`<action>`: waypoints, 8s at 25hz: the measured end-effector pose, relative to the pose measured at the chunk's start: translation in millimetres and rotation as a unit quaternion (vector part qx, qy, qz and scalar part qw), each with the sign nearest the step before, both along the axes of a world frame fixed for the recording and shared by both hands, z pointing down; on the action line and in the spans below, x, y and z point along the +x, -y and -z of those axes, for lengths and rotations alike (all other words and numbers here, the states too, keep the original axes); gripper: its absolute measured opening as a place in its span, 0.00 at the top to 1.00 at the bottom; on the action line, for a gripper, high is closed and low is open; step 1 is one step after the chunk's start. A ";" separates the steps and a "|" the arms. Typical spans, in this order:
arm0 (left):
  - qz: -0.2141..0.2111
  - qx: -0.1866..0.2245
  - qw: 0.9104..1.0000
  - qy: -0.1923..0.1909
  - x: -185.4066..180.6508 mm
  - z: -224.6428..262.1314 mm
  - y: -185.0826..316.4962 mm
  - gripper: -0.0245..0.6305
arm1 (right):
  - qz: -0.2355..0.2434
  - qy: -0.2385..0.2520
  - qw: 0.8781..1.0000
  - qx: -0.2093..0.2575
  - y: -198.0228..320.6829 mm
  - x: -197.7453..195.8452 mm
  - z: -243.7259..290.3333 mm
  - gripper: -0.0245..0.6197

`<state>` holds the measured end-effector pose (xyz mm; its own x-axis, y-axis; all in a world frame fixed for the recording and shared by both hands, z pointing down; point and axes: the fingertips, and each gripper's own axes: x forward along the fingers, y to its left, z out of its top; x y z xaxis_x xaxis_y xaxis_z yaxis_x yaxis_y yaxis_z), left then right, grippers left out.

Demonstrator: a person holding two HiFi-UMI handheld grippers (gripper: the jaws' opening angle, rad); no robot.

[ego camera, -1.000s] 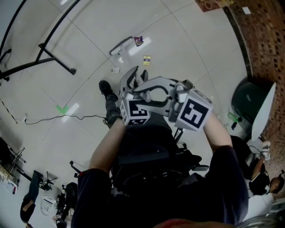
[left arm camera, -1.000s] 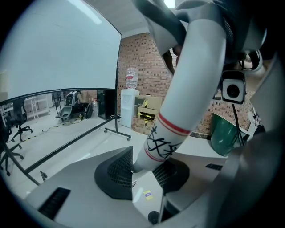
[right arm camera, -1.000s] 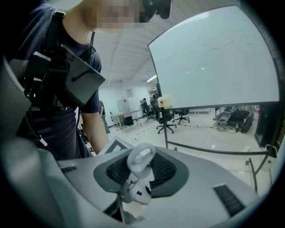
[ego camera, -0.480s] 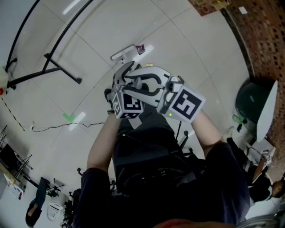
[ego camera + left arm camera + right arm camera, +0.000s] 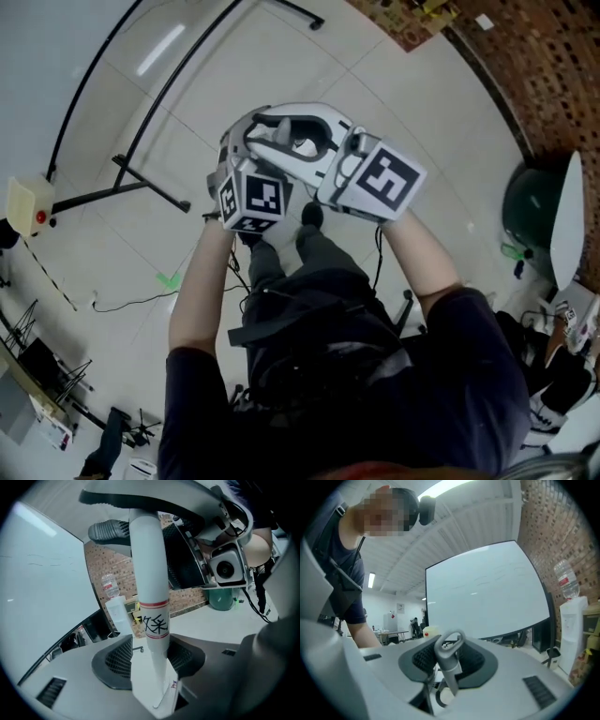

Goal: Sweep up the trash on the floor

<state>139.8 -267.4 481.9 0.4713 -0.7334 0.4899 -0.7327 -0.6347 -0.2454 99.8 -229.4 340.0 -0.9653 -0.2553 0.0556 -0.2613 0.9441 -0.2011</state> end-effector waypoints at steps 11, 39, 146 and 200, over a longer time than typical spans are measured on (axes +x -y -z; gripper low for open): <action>-0.043 -0.002 0.998 -0.039 22.6 95.7 8.3 0.55 | -0.041 0.043 0.998 -0.019 39.4 38.1 77.2 0.77; -0.267 -0.016 0.960 -0.088 114.7 68.6 49.1 0.83 | -0.305 -0.069 0.950 0.017 84.8 81.6 62.1 0.77; -0.362 -0.112 0.926 -0.014 -38.3 -132.4 -153.1 0.83 | -0.345 -0.169 0.918 -0.102 -106.2 -74.4 -142.8 0.77; -0.149 0.012 0.977 -0.149 -146.8 164.4 -251.3 0.84 | -0.070 -0.027 0.995 0.072 -219.6 -170.3 152.9 0.75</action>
<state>-7.0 -16.1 317.5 0.7850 -0.5512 0.2826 -0.5569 -0.8278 -0.0677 -70.5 -9.8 187.1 -0.9166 -0.3954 0.0599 -0.3983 0.9160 -0.0478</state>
